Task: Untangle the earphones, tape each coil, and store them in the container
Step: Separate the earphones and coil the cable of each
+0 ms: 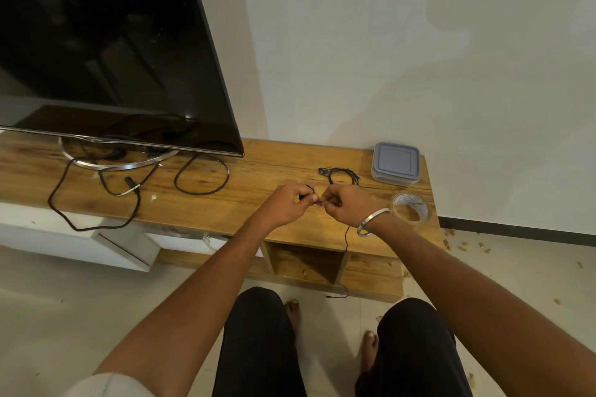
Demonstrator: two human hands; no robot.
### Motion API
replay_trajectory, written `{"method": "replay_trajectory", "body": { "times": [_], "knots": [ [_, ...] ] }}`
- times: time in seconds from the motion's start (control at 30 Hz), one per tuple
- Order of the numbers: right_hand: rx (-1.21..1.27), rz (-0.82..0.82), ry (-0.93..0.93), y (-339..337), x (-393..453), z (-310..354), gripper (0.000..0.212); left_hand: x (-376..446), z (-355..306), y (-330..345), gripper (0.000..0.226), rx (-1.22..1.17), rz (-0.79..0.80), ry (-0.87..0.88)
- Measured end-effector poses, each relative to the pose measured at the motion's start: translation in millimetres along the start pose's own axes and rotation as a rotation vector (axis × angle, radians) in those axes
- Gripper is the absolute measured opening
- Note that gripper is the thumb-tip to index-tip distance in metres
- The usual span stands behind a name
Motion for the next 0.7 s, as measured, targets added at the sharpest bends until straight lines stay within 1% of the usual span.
{"method": "replay_trajectory", "body": {
  "times": [0.07,0.17,0.3,0.37,0.5,0.6,0.7],
  "knots": [
    [0.011,-0.025,-0.01,-2,0,-3,0.015,-1,2,-1,0.022,-0.016,0.023,-0.026],
    [0.026,-0.057,-0.022,-5,0,-6,0.014,-3,1,1,0.02,-0.043,0.099,-0.066],
    [0.06,-0.062,-0.088,-7,0,-4,0.011,-5,-1,6,0.022,-0.064,0.177,-0.088],
    [0.072,-0.063,-0.116,-7,0,-4,0.01,-7,-4,7,0.022,-0.119,0.208,-0.094],
    [0.187,-0.106,-0.105,-12,-2,-9,0.01,-10,-15,3,0.023,-0.385,0.239,-0.163],
    [0.313,-0.106,-0.096,-14,-4,-17,0.017,-13,-21,-3,0.025,-0.634,0.226,-0.223],
    [0.416,-0.092,-0.068,-8,-2,-25,0.022,-13,-31,-6,0.025,-0.859,0.239,-0.214]
  ]
}}
Point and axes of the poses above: each hand's wrist, its own x-axis towards the middle knuckle, its own y-axis out of the palm, z = x × y, the point moved 3 cm from there along x, towards the middle knuckle, and after that the axes turned 11 degrees about y, right-handed, at the moved point
